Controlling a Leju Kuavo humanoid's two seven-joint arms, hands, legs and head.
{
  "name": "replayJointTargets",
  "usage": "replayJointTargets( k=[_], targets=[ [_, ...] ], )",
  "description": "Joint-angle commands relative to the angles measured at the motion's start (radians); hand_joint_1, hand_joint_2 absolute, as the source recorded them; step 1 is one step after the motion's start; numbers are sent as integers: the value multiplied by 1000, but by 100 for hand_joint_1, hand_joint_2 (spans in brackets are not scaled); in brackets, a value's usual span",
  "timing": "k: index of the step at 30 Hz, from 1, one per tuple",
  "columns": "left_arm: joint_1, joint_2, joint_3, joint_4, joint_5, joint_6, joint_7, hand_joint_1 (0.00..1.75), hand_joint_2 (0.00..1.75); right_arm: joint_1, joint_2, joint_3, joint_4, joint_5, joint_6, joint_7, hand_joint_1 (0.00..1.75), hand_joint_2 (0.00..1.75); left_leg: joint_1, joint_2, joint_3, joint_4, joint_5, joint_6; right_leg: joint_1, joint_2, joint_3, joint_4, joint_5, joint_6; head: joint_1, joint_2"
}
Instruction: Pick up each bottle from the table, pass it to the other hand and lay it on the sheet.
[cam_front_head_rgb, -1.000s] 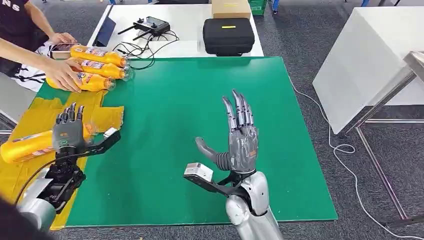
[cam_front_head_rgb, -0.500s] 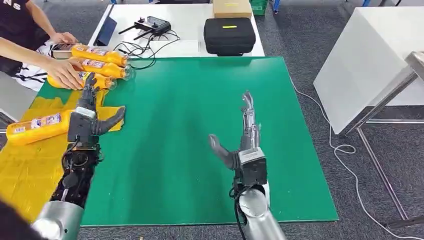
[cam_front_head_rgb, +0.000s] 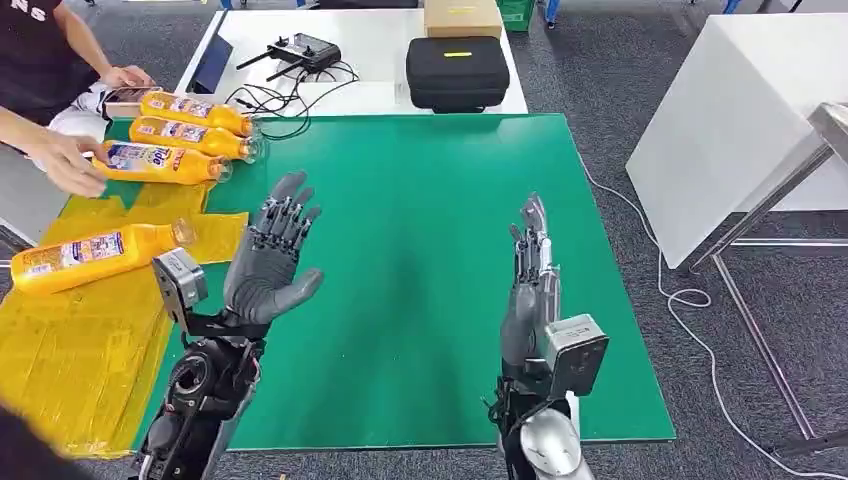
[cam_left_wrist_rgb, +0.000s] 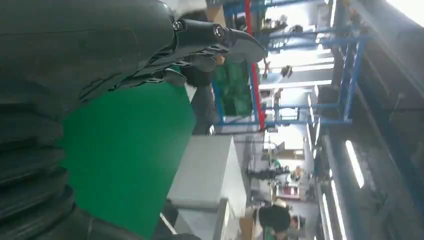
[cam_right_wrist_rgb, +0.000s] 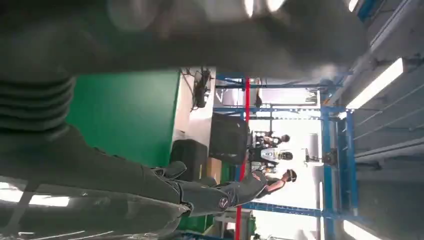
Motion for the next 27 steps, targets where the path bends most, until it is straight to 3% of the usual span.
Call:
replayJointTargets(
  k=[1, 8, 27],
  targets=[
    [-14, -26, -57, 15, 3, 39, 67, 0, 175, 30, -45, -7, -16, -20, -8, 88, 0, 0, 0, -2, 6, -2, -2, 1, 0, -4, 7, -1, -3, 1, 0, 0],
    [0, -36, -50, 17, -33, 103, 77, 0, 175, 40, -36, -30, -13, 13, -14, 126, 0, 0, 0, -1, 4, -1, -1, 0, 0, -3, 5, -1, -2, 1, 0, 0],
    [-31, -71, -24, 43, -33, 85, 100, 0, 175, 31, -25, -44, -41, 115, 11, 143, 0, 0, 0, 0, 3, -1, -1, 0, 0, -2, 3, -1, -1, 0, 0, 0]
  ],
)
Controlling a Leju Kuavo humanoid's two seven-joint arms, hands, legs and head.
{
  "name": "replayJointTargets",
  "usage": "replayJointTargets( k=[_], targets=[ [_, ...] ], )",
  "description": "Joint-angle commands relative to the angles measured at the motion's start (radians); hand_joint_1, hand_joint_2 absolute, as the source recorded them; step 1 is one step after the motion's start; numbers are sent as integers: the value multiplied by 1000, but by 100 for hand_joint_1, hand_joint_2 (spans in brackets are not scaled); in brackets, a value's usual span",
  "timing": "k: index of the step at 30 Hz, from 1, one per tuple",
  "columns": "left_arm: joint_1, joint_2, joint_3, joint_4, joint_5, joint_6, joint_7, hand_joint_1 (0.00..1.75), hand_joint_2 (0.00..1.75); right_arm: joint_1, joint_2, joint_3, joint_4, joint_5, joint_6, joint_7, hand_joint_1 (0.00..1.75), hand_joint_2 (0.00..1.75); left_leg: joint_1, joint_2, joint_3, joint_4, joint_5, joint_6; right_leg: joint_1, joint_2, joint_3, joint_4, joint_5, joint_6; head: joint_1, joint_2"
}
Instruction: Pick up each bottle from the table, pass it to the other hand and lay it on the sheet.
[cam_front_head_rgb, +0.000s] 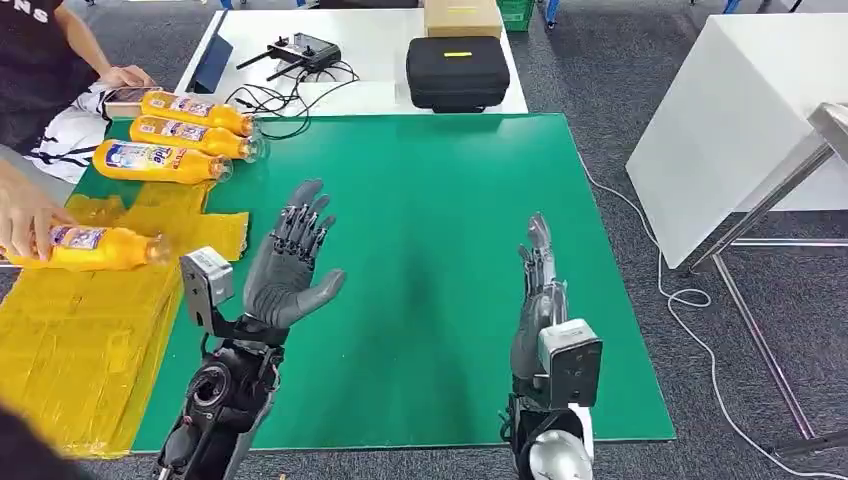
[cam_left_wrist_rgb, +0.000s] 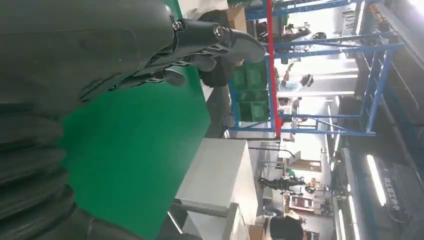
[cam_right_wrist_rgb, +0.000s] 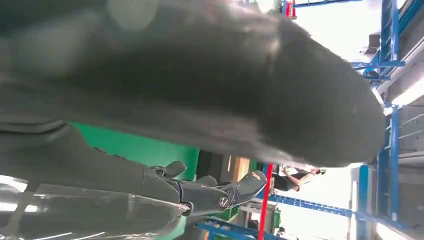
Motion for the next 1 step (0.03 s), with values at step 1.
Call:
replayJointTargets(
  k=[1],
  targets=[
    [-51, -20, 12, 63, 3, -10, 23, 0, 175, -31, -6, -31, 14, 16, 17, 30, 0, 0, 0, 0, 2, -1, -1, 0, 0, -2, 2, -1, -1, 0, 0, 0]
  ],
)
